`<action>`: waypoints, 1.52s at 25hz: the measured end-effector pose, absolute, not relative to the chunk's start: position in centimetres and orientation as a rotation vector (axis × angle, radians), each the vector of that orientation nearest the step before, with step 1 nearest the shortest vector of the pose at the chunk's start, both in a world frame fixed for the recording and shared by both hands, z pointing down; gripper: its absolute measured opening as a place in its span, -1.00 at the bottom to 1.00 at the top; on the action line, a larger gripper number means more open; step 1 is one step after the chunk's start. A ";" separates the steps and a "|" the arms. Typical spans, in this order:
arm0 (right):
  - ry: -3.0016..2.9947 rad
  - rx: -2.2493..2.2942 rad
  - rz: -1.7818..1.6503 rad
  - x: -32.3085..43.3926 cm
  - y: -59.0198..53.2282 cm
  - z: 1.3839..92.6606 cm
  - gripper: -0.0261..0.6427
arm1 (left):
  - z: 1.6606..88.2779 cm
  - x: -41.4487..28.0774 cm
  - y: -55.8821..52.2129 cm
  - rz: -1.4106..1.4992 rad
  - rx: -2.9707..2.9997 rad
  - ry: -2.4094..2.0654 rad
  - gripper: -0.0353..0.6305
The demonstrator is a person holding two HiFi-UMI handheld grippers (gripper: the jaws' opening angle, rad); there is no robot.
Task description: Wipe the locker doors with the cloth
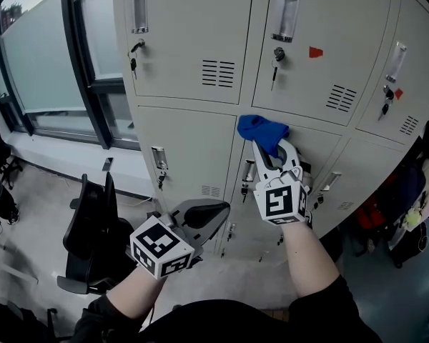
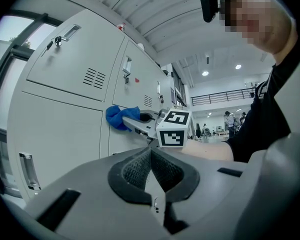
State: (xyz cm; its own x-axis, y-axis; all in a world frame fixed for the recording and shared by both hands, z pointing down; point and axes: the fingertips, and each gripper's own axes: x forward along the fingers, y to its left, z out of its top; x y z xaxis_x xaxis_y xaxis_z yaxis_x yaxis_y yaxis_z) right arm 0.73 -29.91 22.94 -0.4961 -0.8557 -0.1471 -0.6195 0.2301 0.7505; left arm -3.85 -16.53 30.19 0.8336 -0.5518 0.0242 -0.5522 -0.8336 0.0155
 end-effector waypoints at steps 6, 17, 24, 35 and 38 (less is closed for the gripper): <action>-2.238 1.383 -1.116 3.1 -30.6 23.1 -0.73 | 30.3 -2.1 -17.3 0.036 2.975 -0.925 -0.87; -2.246 1.437 -1.094 10.5 -30.6 22.8 -0.73 | 30.3 3.7 -18.1 0.055 2.981 -0.907 -0.87; -2.212 1.515 -1.065 17.6 -30.2 22.5 -0.73 | 29.9 8.2 -18.0 0.064 2.999 -0.884 -0.87; -2.177 1.629 -0.993 25.5 -29.8 23.0 -0.73 | 30.1 13.3 -17.4 0.089 3.029 -0.822 -0.87; -2.204 1.664 -0.966 25.4 -29.0 22.8 -0.73 | 30.2 12.9 -17.4 0.088 3.046 -0.786 -0.87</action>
State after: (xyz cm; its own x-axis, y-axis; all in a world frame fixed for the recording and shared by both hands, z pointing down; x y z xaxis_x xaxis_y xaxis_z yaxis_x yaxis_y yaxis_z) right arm 25.38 -29.01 22.78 -0.3371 -0.9178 -0.2098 -0.7764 0.1449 0.6133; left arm 12.92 -17.40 30.18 0.8736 -0.4838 0.0527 -0.4835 -0.8751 -0.0190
